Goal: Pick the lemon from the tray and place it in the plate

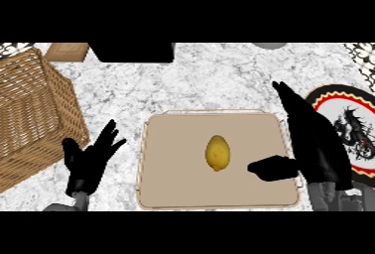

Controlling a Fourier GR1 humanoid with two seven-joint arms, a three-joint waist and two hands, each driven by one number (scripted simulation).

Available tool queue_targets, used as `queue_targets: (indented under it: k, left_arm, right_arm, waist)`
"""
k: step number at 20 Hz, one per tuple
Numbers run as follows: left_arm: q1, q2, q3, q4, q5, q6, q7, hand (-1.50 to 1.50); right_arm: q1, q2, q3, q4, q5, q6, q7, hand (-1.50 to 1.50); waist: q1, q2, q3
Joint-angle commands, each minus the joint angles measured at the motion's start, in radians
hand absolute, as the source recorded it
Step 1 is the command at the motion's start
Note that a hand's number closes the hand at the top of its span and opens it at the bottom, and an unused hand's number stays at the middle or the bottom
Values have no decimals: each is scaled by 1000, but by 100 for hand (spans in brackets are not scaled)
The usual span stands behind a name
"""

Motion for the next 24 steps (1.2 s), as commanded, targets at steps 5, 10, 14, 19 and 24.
queue_targets:
  k: [5,10,14,19,24]
  left_arm:
    - [6,-11,2,12,-5,-23,9,0]
    - [24,-17,7,34,-29,-13,-18,0]
    - [26,-8,17,6,-7,-33,19,0]
    - [-9,-36,20,27,-34,-29,7,0]
    - [-22,-19,62,-2,-6,-43,67,0]
  right_arm:
    - [-134,209,101,141,83,119,238,-150]
    - [-125,229,81,270,131,120,190,-150]
    - [-159,366,95,336,138,143,257,-150]
    - [-109,418,85,375,186,123,194,-150]
    - [-90,421,78,421,232,120,158,-150]
  waist:
    - [-2,4,-2]
    - [-5,5,-1]
    - [0,5,-1]
    - [-9,5,-1]
    - [-6,5,-1]
